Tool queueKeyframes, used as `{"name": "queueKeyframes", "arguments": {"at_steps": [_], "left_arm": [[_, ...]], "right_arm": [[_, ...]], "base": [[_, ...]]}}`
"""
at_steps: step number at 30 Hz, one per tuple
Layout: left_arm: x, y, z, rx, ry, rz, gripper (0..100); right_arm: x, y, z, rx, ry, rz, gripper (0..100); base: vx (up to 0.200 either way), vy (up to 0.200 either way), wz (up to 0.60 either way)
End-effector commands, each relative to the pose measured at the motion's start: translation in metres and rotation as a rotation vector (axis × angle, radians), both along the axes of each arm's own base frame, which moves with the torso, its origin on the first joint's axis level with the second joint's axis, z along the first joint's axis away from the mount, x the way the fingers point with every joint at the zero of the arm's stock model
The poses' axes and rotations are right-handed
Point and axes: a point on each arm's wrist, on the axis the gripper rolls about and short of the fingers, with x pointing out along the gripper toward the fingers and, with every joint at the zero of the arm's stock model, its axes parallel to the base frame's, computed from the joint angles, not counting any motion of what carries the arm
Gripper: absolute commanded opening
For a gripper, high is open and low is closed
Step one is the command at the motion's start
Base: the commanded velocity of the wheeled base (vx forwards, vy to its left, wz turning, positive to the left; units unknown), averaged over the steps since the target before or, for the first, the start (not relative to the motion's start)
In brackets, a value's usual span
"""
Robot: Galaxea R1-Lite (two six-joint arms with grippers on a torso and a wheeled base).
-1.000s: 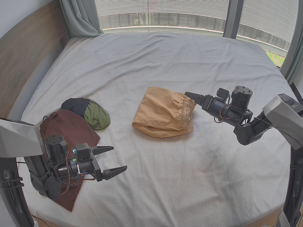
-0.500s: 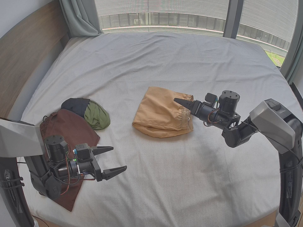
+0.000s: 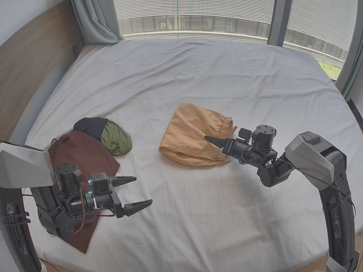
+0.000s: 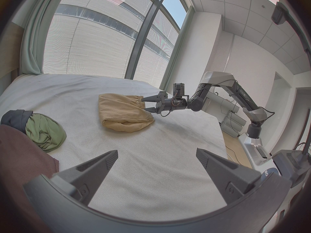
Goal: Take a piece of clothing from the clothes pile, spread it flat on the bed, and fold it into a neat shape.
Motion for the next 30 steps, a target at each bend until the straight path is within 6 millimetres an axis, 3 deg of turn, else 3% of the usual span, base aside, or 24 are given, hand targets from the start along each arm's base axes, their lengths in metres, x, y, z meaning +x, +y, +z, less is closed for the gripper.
{"name": "queueKeyframes", "arguments": {"at_steps": [1, 9, 13, 20, 21, 22, 28, 29, 30], "left_arm": [[0.001, 0.000, -0.002, 0.001, 0.004, 0.000, 100], [0.001, -0.001, -0.002, 0.001, 0.004, -0.001, 100], [0.001, -0.001, 0.000, -0.001, -0.003, -0.001, 100], [-0.001, -0.002, 0.007, -0.005, -0.026, -0.006, 100], [-0.001, -0.002, 0.007, -0.005, -0.026, -0.006, 100], [-0.001, -0.004, 0.011, -0.009, -0.038, -0.013, 100], [-0.007, -0.014, 0.024, -0.020, -0.079, -0.052, 100], [-0.007, -0.014, 0.024, -0.020, -0.079, -0.052, 100], [-0.009, -0.015, 0.031, -0.025, -0.099, -0.056, 100]], "right_arm": [[0.000, 0.001, -0.013, -0.010, 0.026, -0.004, 100], [-0.001, 0.003, -0.007, -0.005, 0.012, -0.011, 100], [-0.007, 0.008, 0.022, 0.009, -0.038, -0.021, 100], [-0.047, 0.023, 0.082, 0.030, -0.092, 0.029, 100], [-0.048, 0.023, 0.083, 0.030, -0.092, 0.029, 100], [-0.062, 0.025, 0.092, 0.027, -0.090, 0.042, 100], [-0.105, 0.029, 0.105, -0.030, -0.174, 0.063, 100], [-0.105, 0.029, 0.105, -0.030, -0.174, 0.063, 100], [-0.125, 0.039, 0.111, -0.042, -0.222, 0.064, 100]], "base": [[0.000, 0.000, 0.00], [0.000, 0.000, 0.00], [0.000, 0.000, 0.00], [0.000, 0.000, 0.00], [0.000, 0.000, 0.00], [0.000, 0.000, 0.00], [0.000, 0.000, 0.00], [0.000, 0.000, 0.00], [0.000, 0.000, 0.00]]}}
